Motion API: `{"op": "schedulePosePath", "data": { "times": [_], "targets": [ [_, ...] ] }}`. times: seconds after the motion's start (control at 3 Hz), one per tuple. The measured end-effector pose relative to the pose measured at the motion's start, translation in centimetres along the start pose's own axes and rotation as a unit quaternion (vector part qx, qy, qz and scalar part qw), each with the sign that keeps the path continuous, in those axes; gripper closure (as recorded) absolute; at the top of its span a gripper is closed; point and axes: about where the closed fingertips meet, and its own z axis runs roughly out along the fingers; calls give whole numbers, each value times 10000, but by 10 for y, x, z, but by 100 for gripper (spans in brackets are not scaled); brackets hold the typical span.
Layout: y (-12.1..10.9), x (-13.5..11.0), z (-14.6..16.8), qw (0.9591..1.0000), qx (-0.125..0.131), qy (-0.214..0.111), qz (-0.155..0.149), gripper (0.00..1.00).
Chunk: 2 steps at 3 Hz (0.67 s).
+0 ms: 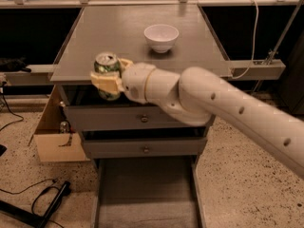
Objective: Place green can into bottom drawer
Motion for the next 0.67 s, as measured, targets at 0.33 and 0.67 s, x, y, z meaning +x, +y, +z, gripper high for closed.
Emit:
{"op": "schedulePosePath", "data": {
  "times": [0.33,0.67],
  "targets": [
    [11,79,-29,9976,407,-59,560,100],
    [34,106,-47,9950,447,-127,880,100]
  ]
}}
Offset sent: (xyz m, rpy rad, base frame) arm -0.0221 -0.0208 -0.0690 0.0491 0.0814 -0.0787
